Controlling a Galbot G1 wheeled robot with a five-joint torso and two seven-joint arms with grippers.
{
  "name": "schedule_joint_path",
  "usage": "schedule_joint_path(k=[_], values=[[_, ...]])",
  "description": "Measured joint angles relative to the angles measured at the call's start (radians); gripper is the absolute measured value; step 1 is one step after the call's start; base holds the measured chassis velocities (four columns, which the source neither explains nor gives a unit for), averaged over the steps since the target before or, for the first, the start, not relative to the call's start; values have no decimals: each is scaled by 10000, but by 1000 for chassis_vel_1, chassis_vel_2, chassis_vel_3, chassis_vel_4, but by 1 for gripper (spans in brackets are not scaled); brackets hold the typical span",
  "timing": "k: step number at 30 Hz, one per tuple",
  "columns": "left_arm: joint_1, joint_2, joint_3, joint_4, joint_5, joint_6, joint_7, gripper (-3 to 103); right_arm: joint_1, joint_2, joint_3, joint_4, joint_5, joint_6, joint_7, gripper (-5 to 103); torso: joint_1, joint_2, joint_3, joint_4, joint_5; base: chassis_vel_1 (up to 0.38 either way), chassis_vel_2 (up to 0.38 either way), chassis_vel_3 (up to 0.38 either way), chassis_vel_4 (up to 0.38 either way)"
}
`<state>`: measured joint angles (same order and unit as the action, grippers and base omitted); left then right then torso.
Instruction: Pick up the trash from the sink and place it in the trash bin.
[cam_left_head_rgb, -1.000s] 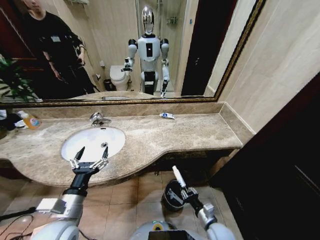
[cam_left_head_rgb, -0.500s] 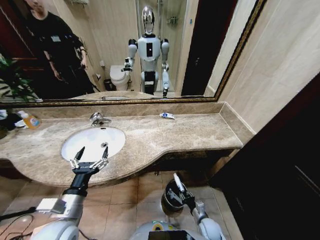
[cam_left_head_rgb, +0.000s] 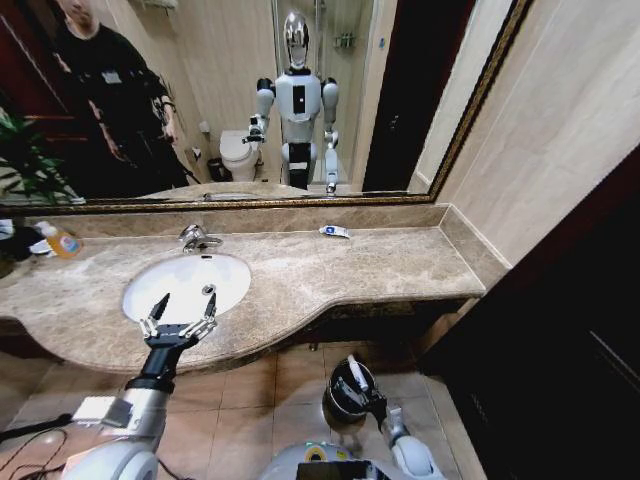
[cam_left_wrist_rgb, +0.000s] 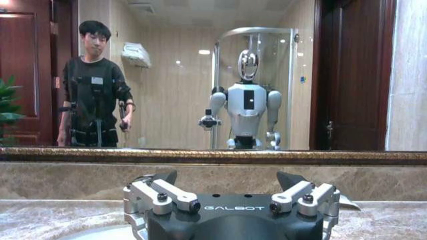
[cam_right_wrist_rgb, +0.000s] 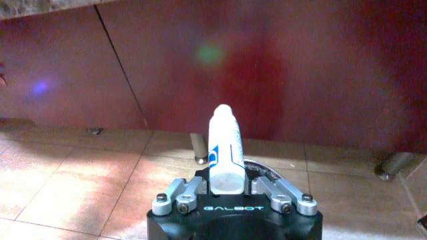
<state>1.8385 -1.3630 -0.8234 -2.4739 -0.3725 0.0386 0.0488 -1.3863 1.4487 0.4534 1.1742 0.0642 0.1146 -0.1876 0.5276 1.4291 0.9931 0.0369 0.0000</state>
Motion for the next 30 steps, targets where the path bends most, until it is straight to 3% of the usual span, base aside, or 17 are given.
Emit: schedule_joint_path(k=[23,24,26,29,30], values=[[0,0,0,0,0,0,0,100,232,91,-117,-697,-151,303,322,27,0,0,0,0,0,0,0,0,0],[0,1,0,0,0,0,0,100,219,87,-124,-692,-195,332,344,36,0,0,0,0,0,0,0,0,0],[0,1,0,0,0,0,0,100,211,80,-128,-683,-212,343,346,36,0,0,0,0,0,0,0,0,0],[0,0,0,0,0,1,0,100,145,26,-142,-576,-256,360,348,51,0,0,0,0,0,0,0,0,0],[0,0,0,0,0,1,0,100,145,26,-142,-576,-256,360,348,51,0,0,0,0,0,0,0,0,0]])
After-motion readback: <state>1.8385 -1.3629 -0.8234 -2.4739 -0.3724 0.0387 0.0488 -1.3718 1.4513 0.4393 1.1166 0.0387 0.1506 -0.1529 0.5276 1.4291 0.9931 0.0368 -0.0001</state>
